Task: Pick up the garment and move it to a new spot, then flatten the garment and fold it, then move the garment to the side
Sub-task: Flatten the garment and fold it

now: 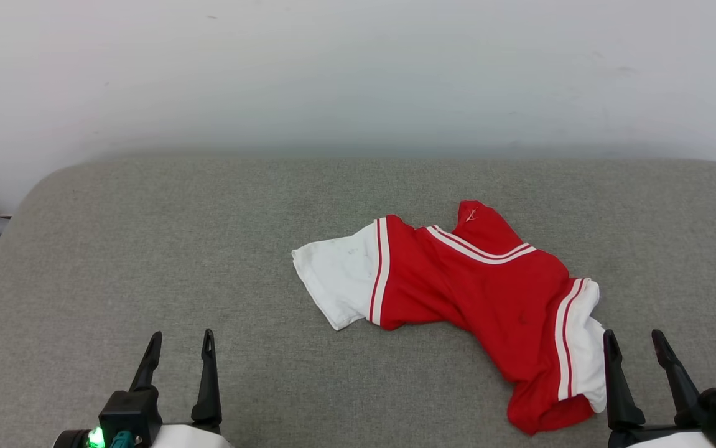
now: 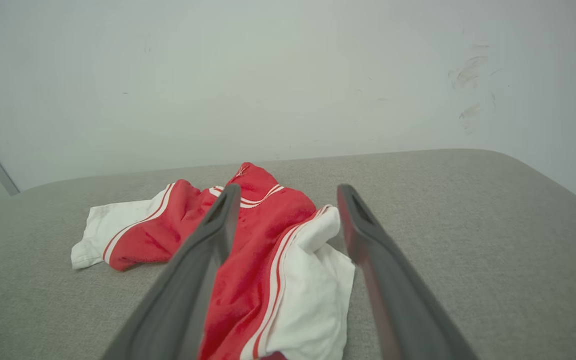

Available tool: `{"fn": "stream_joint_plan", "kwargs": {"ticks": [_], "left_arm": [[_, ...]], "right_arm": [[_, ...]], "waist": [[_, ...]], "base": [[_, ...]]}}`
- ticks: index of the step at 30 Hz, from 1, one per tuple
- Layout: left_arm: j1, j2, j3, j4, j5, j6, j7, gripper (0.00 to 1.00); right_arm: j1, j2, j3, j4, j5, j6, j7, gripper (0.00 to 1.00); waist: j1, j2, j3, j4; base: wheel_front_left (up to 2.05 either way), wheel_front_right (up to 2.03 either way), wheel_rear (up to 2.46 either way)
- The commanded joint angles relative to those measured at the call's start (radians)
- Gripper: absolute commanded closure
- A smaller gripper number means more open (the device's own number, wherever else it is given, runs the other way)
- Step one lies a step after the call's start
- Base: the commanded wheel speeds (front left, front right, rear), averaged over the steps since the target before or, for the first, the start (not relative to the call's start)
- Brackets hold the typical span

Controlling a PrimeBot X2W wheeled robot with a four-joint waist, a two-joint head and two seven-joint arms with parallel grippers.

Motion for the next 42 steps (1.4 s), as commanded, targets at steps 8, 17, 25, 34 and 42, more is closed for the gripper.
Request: {"fn": "stream_joint_plan", "kwargs": {"ticks": [8,17,25,34,42], "left_arm": [[-0.147,0.039,0.017,0.053,0.022,-0.078,-0.003,0.0],[-0.437,0.132,-0.012,0.12,0.04,-0.136,-0.003,0.0],[-0.731,0.222,-0.118,0.274,0.006,-0.157,0.029,0.0],[-0.973,0.398,-0.462,0.377,-0.325,-0.157,0.396,0.0],[-1.076,0.514,-0.671,0.395,-0.609,-0.158,0.817,0.0]], "right_arm": [[-0.029,0.0,0.014,-0.019,-0.016,-0.001,-0.002,0.0],[-0.095,0.0,0.039,-0.062,-0.042,-0.001,-0.002,0.0],[-0.155,0.0,0.047,-0.103,-0.046,-0.001,-0.002,0.0],[-0.198,0.0,0.05,-0.125,-0.044,-0.001,-0.002,0.0],[-0.226,0.0,0.059,-0.132,-0.034,-0.001,-0.002,0.0]], "waist": [[0.0,0.0,0.03,-0.009],[0.0,0.0,0.133,-0.06],[0.0,0.0,0.23,-0.106],[0.0,0.0,0.311,-0.141],[0.0,0.0,0.367,-0.162]], "base": [[0.0,0.0,0.0],[0.0,0.0,0.0],[0.0,0.0,0.0],[0.0,0.0,0.0],[0.0,0.0,0.0]]}}
